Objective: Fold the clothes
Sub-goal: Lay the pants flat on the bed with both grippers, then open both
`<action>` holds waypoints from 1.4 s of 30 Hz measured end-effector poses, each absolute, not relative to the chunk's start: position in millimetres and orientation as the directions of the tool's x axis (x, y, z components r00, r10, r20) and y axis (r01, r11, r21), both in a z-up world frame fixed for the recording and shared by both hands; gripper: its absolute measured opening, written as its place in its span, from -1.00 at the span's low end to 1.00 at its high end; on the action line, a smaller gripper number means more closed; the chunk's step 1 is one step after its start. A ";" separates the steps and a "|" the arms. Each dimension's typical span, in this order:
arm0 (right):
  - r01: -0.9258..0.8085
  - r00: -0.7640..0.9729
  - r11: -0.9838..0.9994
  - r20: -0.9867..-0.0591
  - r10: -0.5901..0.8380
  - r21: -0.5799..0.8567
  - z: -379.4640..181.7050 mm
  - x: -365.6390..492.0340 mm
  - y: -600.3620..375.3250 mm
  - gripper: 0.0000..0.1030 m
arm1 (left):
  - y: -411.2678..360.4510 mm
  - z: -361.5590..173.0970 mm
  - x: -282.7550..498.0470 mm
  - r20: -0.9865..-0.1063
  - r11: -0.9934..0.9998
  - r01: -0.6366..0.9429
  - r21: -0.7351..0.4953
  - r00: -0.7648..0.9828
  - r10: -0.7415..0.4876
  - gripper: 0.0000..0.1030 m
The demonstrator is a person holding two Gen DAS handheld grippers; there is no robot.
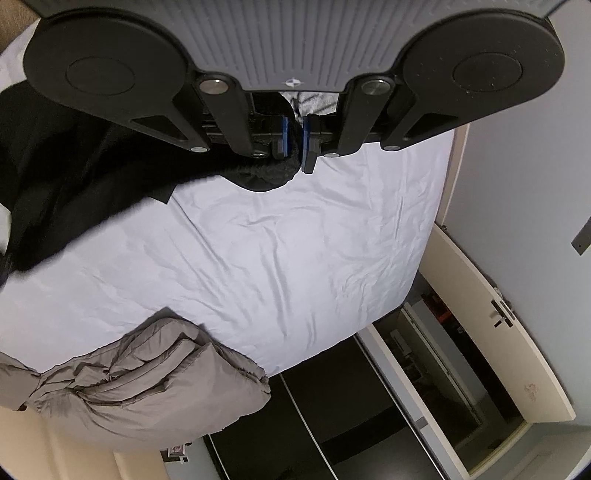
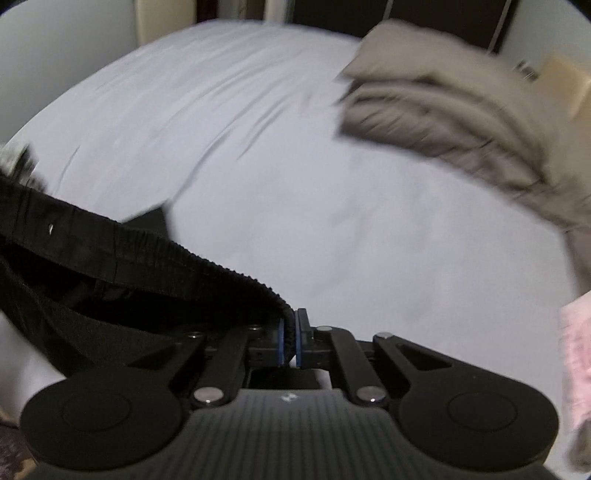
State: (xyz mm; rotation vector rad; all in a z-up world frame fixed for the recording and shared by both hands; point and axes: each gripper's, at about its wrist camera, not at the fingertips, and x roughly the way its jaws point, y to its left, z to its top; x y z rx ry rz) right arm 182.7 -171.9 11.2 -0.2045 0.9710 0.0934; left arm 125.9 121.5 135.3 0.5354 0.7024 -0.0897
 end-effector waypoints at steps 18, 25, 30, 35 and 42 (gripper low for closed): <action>0.125 0.880 0.961 -0.420 -0.222 -0.246 264.3 242.4 -271.0 -0.88 | 28.7 280.3 238.9 -0.370 0.848 0.104 0.519 0.922 0.113 -0.90; 0.151 0.890 0.968 -0.399 -0.221 -0.201 302.8 215.6 -289.2 -0.88 | 15.5 313.5 219.3 -0.317 0.840 0.114 0.530 0.946 0.071 -0.90; 0.082 0.813 0.979 -0.556 -0.173 -0.185 239.0 193.3 -289.7 -0.88 | 17.4 251.0 206.7 -0.499 0.809 0.243 0.535 0.864 0.071 -0.90; 0.004 0.689 0.983 -0.712 -0.135 -0.182 135.7 163.0 -285.0 -0.88 | 26.0 136.8 181.5 -0.677 0.773 0.383 0.507 0.731 0.082 -0.90; -0.084 0.489 0.985 -0.868 -0.089 -0.148 -5.7 115.2 -278.9 -0.88 | 38.4 -4.1 135.3 -0.809 0.757 0.483 0.440 0.579 0.100 -0.90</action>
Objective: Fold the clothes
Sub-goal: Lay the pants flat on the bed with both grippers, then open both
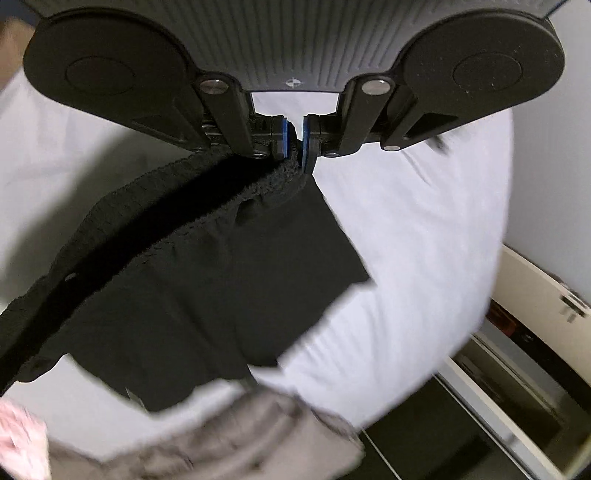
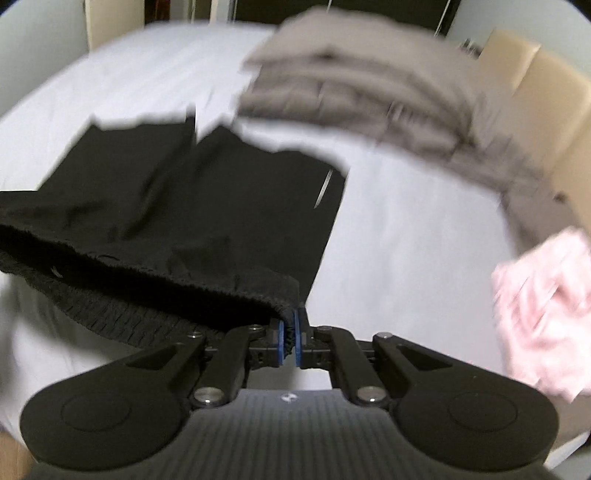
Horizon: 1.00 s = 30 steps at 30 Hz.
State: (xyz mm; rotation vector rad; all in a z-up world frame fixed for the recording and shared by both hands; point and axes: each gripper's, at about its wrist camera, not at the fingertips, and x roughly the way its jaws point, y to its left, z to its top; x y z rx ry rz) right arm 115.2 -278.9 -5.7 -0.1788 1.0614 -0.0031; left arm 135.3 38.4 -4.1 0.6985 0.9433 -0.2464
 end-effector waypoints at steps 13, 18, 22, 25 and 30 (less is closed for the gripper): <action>-0.131 0.338 0.988 -0.941 -0.027 -0.076 -84.6 44.9 -282.7 -0.88 | 34.4 -71.1 65.3 -0.870 0.677 0.600 0.426 0.478 0.124 -0.90; -0.155 0.293 0.987 -0.956 -0.001 -0.049 -84.1 15.2 -281.3 -0.88 | 35.2 -60.3 27.1 -0.889 0.636 0.654 0.410 0.443 0.118 -0.91; -0.153 0.274 0.988 -0.962 0.019 -0.024 -89.5 -7.2 -281.4 -0.88 | 39.2 -63.7 0.7 -0.900 0.625 0.674 0.393 0.421 0.112 -0.91; -0.142 0.271 0.990 -0.962 0.034 -0.005 -96.0 -22.1 -281.9 -0.88 | 41.9 -73.3 -9.7 -0.902 0.633 0.670 0.388 0.418 0.110 -0.91; -0.115 0.307 0.993 -0.950 0.062 0.027 -110.2 -35.4 -285.2 -0.87 | 37.2 -90.3 -18.0 -0.893 0.635 0.657 0.406 0.433 0.122 -0.90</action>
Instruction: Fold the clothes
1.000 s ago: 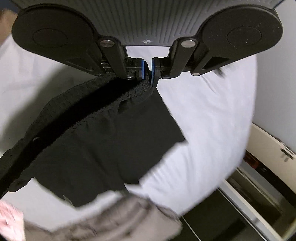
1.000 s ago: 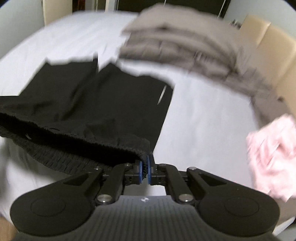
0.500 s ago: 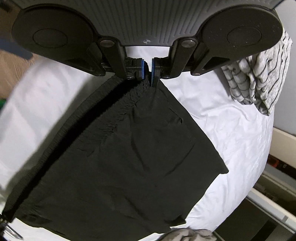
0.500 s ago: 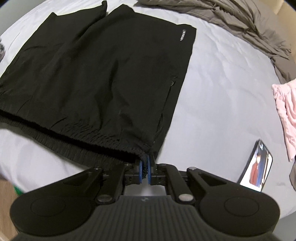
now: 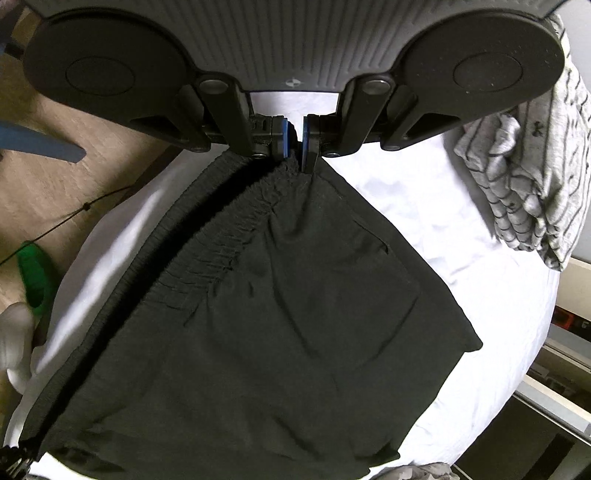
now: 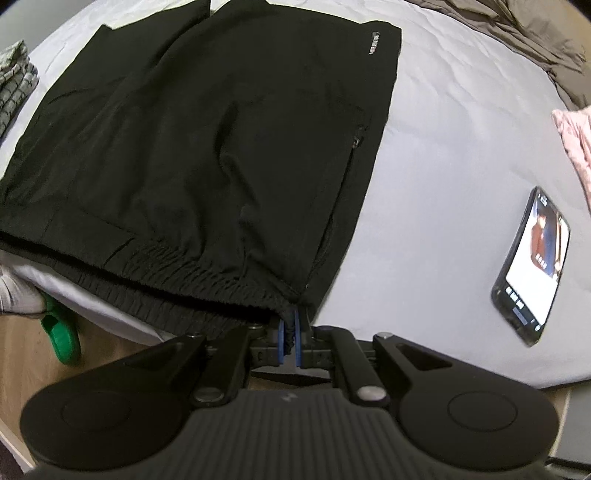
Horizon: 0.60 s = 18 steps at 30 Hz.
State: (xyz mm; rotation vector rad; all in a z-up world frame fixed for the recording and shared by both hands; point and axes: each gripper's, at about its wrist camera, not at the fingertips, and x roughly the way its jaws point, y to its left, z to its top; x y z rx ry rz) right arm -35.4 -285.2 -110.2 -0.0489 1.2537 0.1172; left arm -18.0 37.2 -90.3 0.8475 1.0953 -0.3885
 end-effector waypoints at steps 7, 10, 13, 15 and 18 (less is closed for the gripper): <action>-0.141 0.370 0.990 -0.926 0.073 0.022 -117.5 -53.9 -282.7 -0.82 | 35.7 -110.1 -26.6 -0.857 0.566 0.671 0.479 0.496 0.137 -0.90; -0.167 0.384 0.986 -0.919 0.087 0.024 -115.3 -63.2 -281.6 -0.81 | 38.8 -108.7 -30.9 -0.849 0.569 0.664 0.485 0.514 0.123 -0.87; -0.194 0.398 0.981 -0.912 0.099 0.022 -112.8 -72.7 -279.9 -0.78 | 43.2 -102.9 -34.4 -0.836 0.579 0.649 0.494 0.537 0.112 -0.64; -0.211 0.409 0.977 -0.907 0.101 0.014 -110.9 -78.5 -276.8 -0.75 | 46.5 -98.0 -36.4 -0.831 0.588 0.641 0.493 0.547 0.100 -0.51; -0.237 0.426 0.971 -0.899 0.104 0.000 -108.2 -87.3 -272.3 -0.10 | 52.5 -88.3 -39.6 -0.833 0.616 0.633 0.468 0.549 0.069 -0.06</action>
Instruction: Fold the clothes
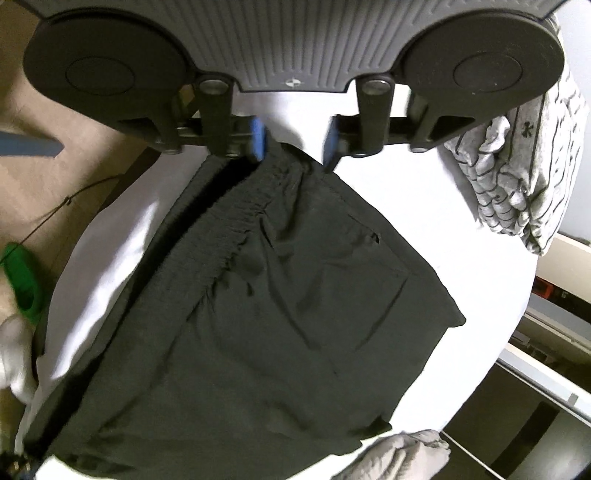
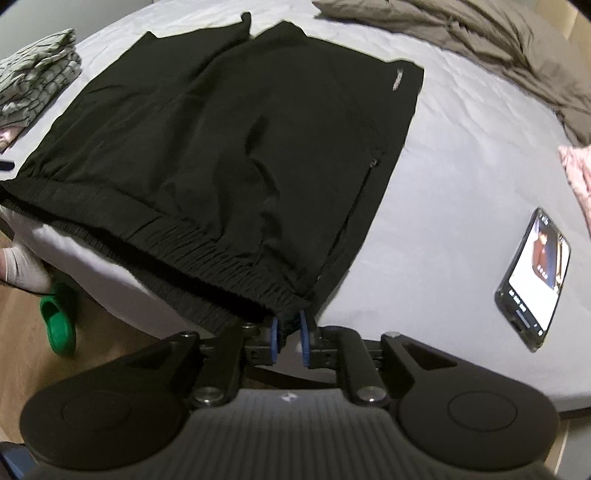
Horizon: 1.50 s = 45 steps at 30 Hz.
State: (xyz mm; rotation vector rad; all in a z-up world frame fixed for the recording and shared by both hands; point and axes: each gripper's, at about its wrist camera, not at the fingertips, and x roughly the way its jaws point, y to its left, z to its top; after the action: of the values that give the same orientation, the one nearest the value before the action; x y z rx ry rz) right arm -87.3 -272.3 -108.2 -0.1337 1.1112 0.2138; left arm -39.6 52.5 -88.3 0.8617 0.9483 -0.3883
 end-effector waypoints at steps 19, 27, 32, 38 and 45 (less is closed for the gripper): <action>-0.098 0.517 0.926 -0.776 0.361 0.365 -60.2 -79.8 -301.1 0.19 | 92.3 -30.5 -0.5 -0.797 0.889 0.455 -0.057 0.515 -0.314 -0.01; 0.126 0.471 0.926 -0.843 0.260 0.356 -82.4 -48.7 -314.5 0.19 | 81.0 -57.8 26.0 -0.849 0.919 0.391 -0.052 0.468 -0.247 -0.01; 0.209 0.426 0.925 -0.881 0.205 0.316 -101.8 -34.0 -318.0 0.19 | 69.3 -75.3 28.9 -0.884 0.921 0.390 0.010 0.434 -0.174 -0.01; 0.258 0.410 0.912 -0.891 0.195 0.319 -112.9 -17.1 -318.3 0.16 | 69.9 -92.2 37.7 -0.914 0.939 0.344 0.023 0.387 -0.119 -0.01; 0.239 0.415 0.920 -0.889 0.193 0.311 -102.4 -1.3 -301.9 -0.67 | 78.4 -92.1 44.7 -0.922 0.960 0.280 -0.014 0.369 -0.121 -0.01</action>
State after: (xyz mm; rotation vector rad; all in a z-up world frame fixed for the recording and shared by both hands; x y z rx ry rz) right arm -1.3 -301.9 -102.4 0.4256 1.1524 -0.0300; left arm 44.7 78.4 -92.1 0.1540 1.1665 -0.2582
